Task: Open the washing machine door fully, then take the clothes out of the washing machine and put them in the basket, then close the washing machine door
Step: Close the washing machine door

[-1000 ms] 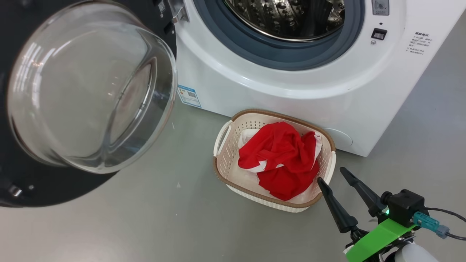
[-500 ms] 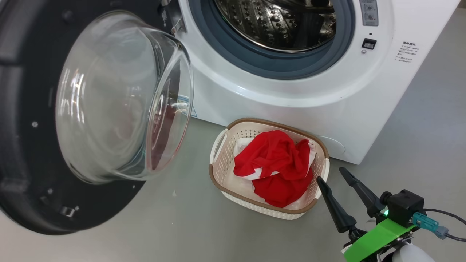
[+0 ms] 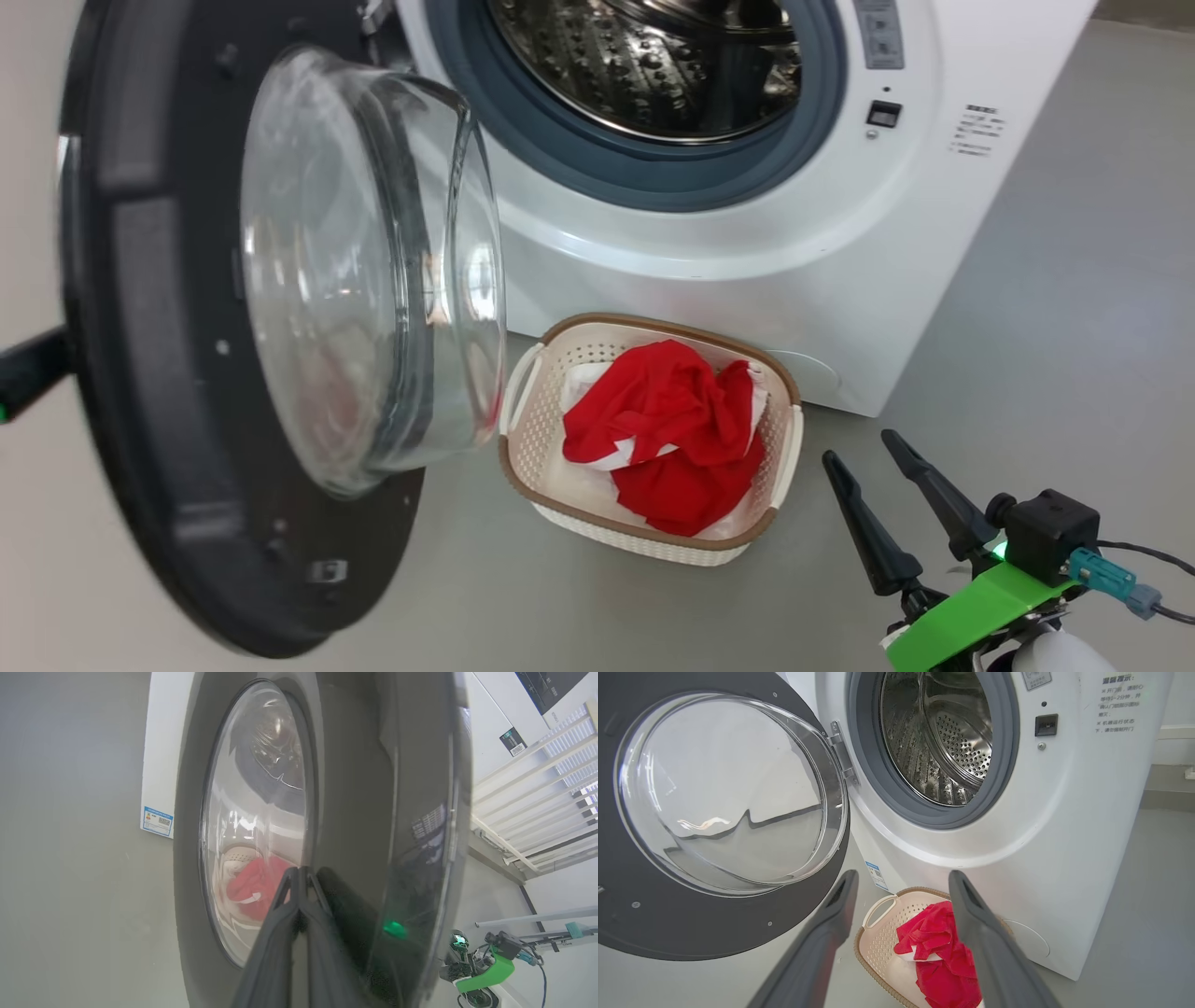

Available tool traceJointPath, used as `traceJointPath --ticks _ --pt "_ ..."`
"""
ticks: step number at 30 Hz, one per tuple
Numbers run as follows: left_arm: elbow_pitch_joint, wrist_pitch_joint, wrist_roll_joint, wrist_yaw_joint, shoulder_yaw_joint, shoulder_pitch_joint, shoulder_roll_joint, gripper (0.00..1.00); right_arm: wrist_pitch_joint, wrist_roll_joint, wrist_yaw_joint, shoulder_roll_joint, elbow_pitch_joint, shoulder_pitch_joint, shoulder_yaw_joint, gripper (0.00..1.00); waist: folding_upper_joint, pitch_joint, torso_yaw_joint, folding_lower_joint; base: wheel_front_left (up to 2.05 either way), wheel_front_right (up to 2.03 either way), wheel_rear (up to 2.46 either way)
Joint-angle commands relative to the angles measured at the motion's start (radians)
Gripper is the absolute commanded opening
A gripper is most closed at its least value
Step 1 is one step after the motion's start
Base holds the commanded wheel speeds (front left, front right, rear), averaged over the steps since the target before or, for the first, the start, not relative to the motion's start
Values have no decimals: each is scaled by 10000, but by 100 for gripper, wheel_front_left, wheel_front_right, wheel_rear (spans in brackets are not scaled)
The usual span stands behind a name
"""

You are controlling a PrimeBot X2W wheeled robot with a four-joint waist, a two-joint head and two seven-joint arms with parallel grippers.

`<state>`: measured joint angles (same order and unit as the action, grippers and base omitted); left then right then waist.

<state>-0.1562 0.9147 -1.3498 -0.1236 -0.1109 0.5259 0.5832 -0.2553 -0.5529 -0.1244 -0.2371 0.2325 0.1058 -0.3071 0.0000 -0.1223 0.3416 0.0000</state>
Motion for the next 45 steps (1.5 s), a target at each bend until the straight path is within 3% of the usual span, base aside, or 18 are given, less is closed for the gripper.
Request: traceJointPath --ticks 1,16,37,45 --pt "592 -67 -297 -71 -84 191 373 0 -65 44 -63 -21 -255 39 -90 100 0 7 -237 0 0 0 0" --pt "938 -2304 125 -71 2249 1195 -166 0 -65 113 -63 171 -349 26 369 100 0 -91 -1706 0 0 0 0" --pt "-690 -5271 604 -71 3793 3561 -478 0 -65 137 -63 616 -533 640 637 100 0 -1345 -3509 0 0 0 0" --pt "-1534 -6158 738 -71 4127 4611 -321 0 -65 128 -63 909 -570 927 786 100 0 -1888 -4219 0 0 0 0"
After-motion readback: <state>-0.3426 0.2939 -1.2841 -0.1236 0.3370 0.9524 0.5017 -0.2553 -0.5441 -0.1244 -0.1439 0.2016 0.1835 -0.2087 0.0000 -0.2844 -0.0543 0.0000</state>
